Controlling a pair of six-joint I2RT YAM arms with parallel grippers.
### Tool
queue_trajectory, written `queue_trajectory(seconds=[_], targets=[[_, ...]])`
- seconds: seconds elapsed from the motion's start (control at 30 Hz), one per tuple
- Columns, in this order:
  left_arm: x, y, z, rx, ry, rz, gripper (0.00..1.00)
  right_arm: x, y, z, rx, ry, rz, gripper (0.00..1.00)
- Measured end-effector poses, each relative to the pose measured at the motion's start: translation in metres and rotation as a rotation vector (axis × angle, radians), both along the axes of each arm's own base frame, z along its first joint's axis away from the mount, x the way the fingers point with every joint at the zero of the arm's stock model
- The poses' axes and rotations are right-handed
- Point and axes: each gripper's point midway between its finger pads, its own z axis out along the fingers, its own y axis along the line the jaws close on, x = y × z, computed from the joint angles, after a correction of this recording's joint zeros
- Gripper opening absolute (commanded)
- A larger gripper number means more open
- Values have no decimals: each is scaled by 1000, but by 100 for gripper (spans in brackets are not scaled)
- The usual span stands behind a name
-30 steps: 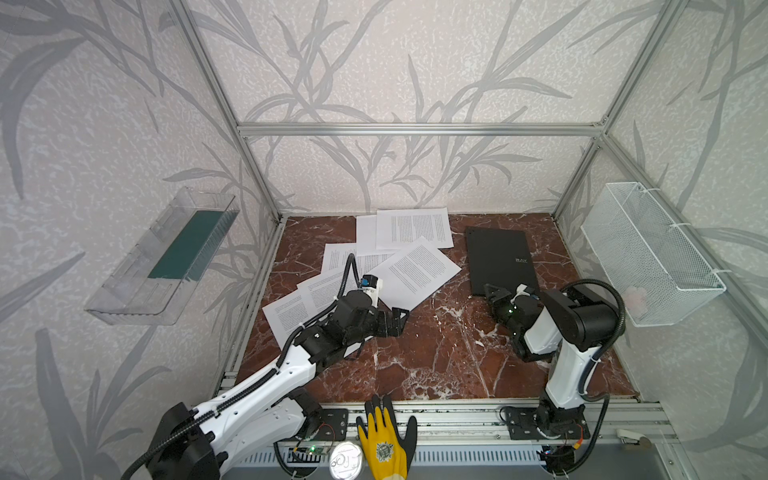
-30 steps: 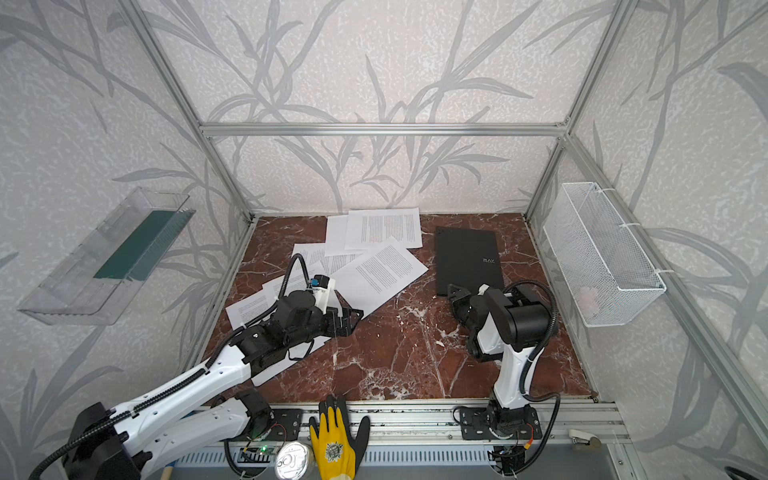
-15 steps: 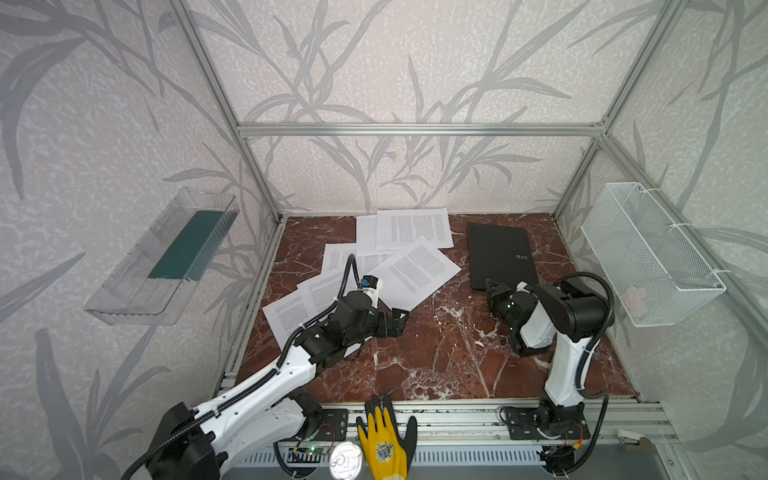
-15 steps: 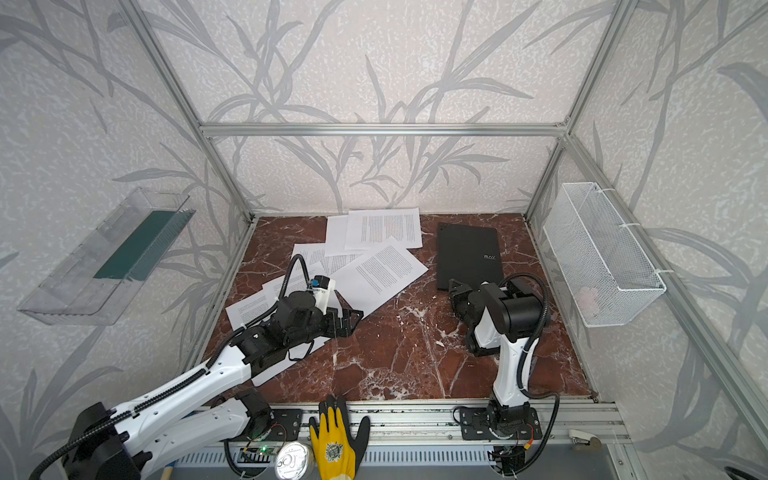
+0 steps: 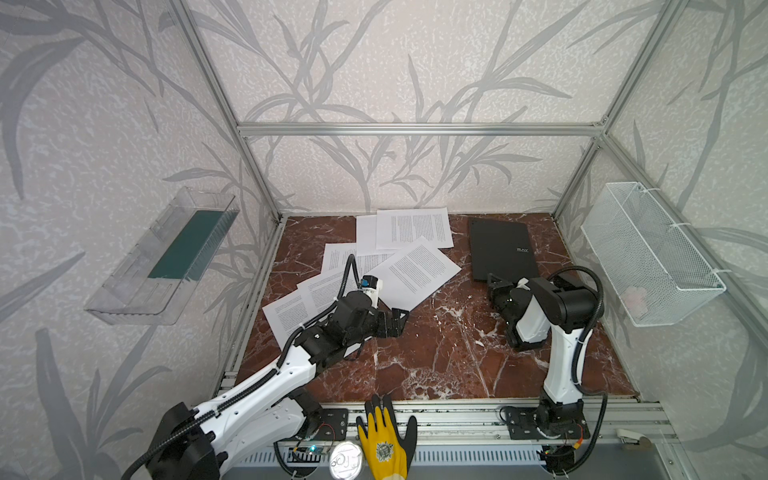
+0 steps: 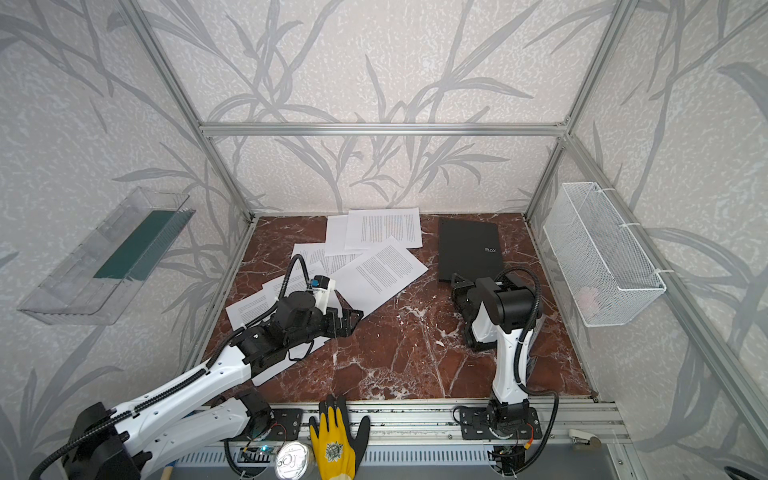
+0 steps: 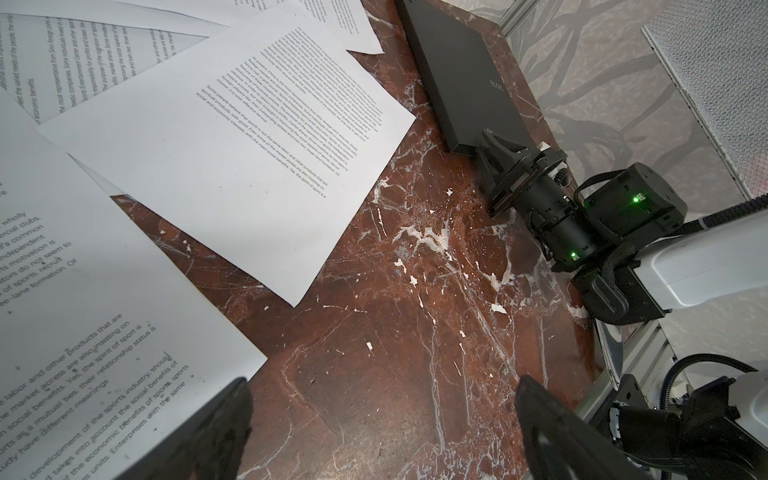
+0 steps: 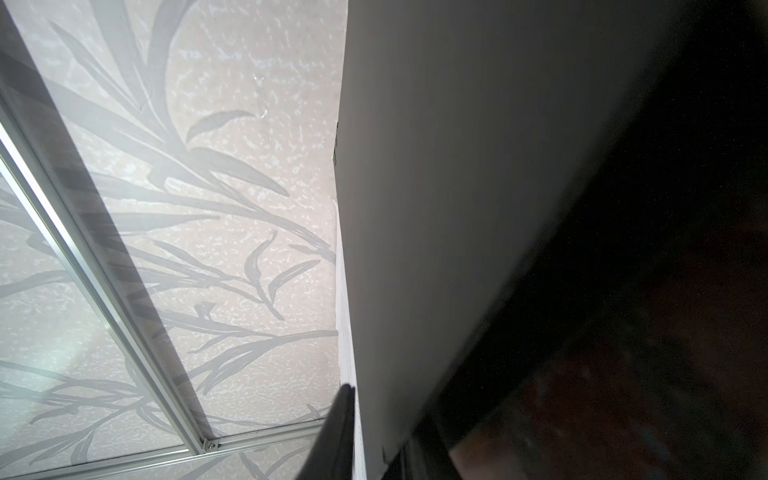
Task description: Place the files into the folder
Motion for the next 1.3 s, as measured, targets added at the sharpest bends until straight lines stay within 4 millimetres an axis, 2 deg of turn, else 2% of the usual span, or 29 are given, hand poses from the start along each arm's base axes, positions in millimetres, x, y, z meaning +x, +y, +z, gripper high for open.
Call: queue_trajectory(seconds=[0.23,0.53,0.73,0.87,1.0,1.1,1.2,1.3], targets=[[1,1,2,0,-8,7,99,-9,-3,3,-125,25,23,1],[2,4,2,6,-11,19,99,-24,-3,50,-301,-84,69,0],[1,7,-2,21,0,31,99,-47,2,77,-423,-123,122,0],[-1,11,-6,41,15,40,99,-68,14,116,-557,-178,156,0],[-2,14,-11,58,35,52,99,-103,34,164,-728,-259,198,0],[-2,16,-10,66,41,60,99,-123,47,185,-838,-294,235,0],[-2,18,-8,74,48,71,99,-139,57,180,-948,-274,282,0],[-2,20,-7,82,57,77,99,-152,66,159,-1069,-216,342,0]])
